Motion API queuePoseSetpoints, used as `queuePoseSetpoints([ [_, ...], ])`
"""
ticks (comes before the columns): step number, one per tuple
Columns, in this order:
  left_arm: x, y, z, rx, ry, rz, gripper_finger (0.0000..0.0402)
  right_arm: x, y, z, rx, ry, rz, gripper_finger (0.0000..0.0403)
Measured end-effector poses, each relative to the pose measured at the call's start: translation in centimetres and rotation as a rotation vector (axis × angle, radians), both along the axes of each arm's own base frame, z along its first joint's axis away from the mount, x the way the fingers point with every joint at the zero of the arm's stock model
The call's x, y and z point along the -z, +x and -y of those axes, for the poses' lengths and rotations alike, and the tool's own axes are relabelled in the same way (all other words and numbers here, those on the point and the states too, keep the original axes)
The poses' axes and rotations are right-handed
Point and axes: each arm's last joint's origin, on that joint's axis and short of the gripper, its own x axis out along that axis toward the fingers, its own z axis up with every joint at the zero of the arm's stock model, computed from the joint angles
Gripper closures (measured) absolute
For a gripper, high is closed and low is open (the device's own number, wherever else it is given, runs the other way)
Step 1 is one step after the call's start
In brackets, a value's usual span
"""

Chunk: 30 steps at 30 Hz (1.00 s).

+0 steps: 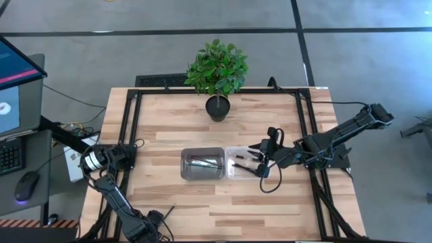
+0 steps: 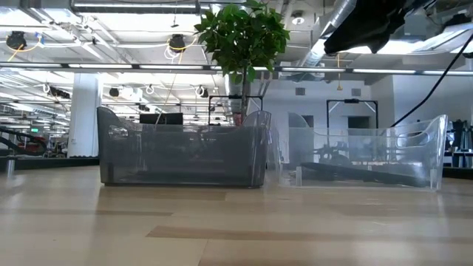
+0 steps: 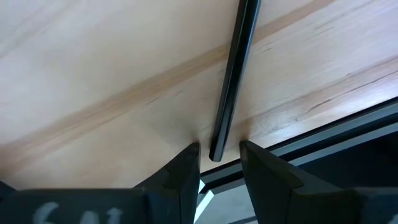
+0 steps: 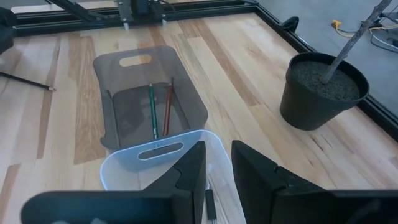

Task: Sort pens & pencils
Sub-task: Put the black pencil into the black bin

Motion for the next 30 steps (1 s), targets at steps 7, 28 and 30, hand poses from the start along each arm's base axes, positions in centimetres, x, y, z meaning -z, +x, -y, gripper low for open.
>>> queuePoseSetpoints([
  [7,0.01,0.09,0.01,0.055,0.006,0.035,0.0291,0.00,0.00,0.00,0.000,0.000,0.000,0.0301],
  [28,0.02,0.10,0.04,0.066,0.011,0.053,0.0291,0.03,-0.02,0.00,-0.001,-0.002,-0.004,0.0301],
  [30,0.02,0.08,0.02,0.048,0.013,0.049,0.0291,0.03,-0.02,0.00,-0.001,-0.002,-0.004,0.0301],
])
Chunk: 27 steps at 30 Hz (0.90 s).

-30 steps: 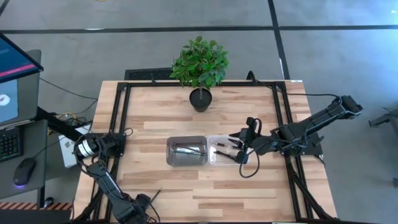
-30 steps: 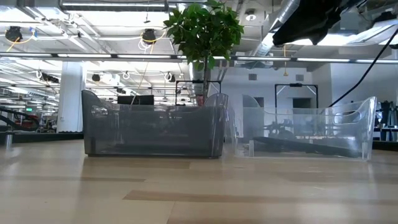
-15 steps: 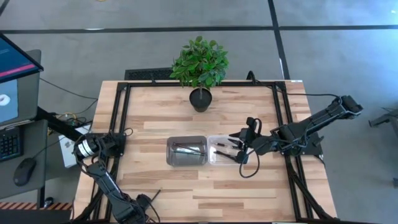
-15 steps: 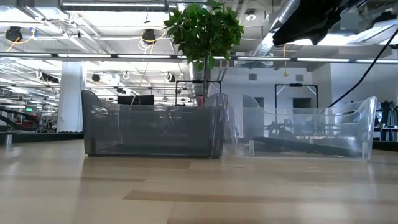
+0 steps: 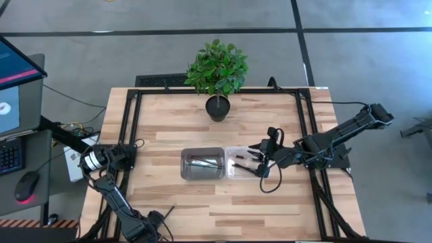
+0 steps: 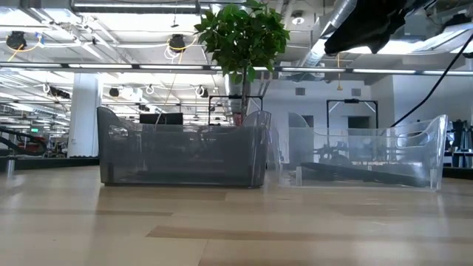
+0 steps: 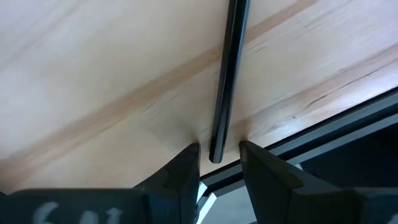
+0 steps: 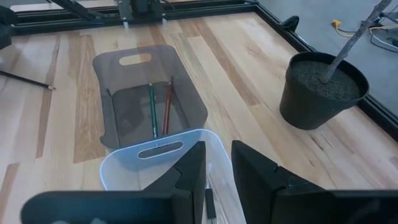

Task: Sort pens & pencils
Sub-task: Put the black pencil into the black bin

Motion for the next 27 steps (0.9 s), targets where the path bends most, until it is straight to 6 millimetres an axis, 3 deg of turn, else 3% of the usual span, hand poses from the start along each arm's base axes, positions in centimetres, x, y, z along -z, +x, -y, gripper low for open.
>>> queuePoseSetpoints([
  [27,-0.01,-0.12,0.08,-0.028,-0.024,-0.043,0.0291,0.00,0.00,0.00,0.000,0.000,0.000,0.0301],
])
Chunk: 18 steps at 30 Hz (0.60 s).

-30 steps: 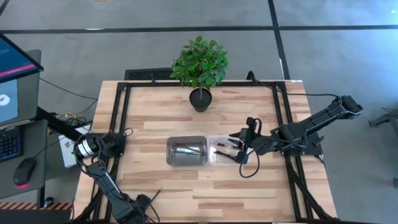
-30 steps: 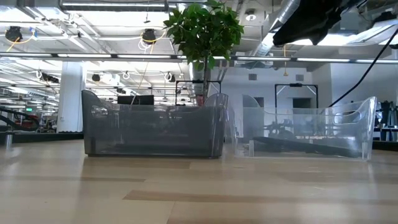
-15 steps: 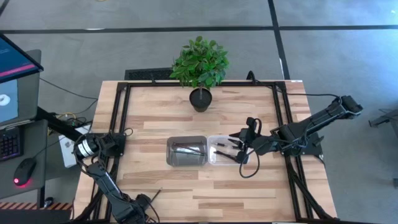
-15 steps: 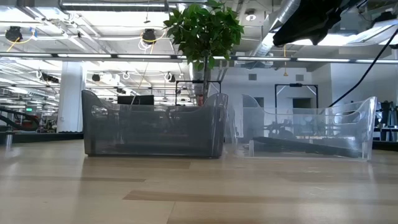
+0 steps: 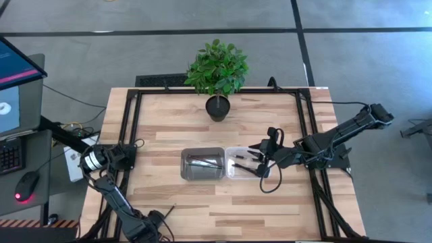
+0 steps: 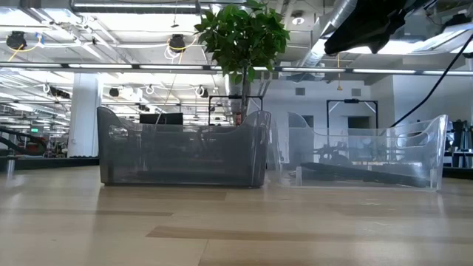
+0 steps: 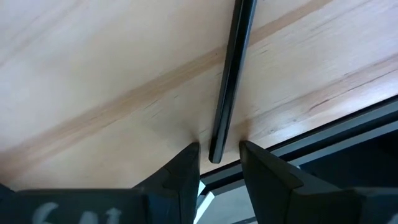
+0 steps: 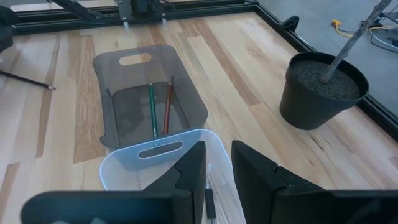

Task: Sort pens & pencils
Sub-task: Put the black pencil into the black bin

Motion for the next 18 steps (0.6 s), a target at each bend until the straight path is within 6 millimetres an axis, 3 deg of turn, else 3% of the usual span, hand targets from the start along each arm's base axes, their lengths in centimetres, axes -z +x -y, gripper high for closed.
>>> queuePoseSetpoints([
  [18,0.01,0.03,0.03,0.012,-0.010,-0.003,0.0297,0.00,0.00,-0.01,0.000,0.000,0.000,0.0301],
])
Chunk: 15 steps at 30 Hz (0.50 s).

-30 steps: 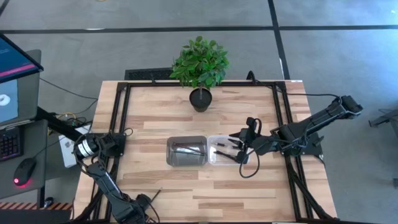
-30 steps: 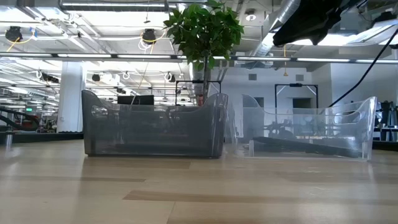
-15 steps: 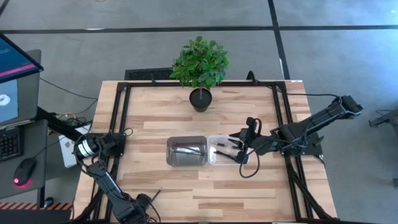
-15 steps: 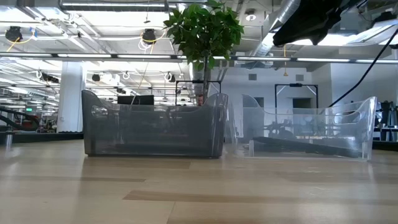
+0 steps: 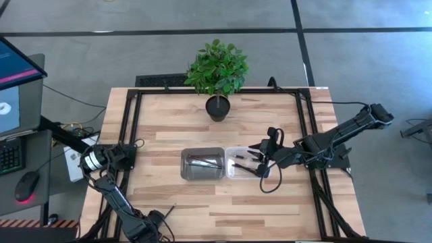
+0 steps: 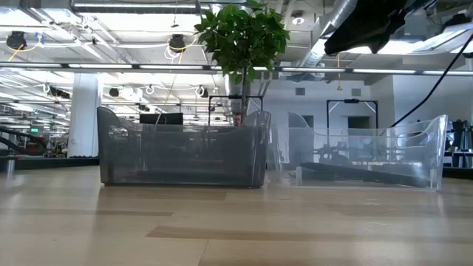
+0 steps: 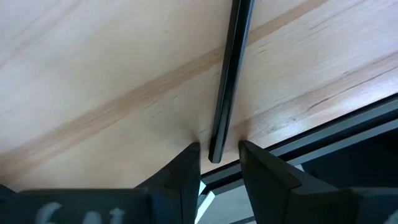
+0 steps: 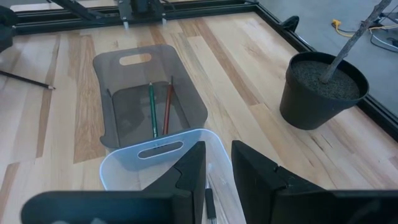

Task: Sort pens & pencils
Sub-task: Put the black pencil into the black bin

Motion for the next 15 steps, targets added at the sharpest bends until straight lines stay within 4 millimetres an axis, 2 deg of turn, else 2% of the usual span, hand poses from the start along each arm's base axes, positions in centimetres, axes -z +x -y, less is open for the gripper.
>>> queuePoseSetpoints([
  [8,0.01,0.03,0.08,-0.004,-0.011,0.000,0.0330,0.00,0.00,0.00,0.000,0.000,0.000,0.0301],
  [15,0.02,0.03,0.14,-0.003,-0.028,-0.014,0.0335,0.00,0.00,0.00,0.000,0.000,0.000,0.0301],
])
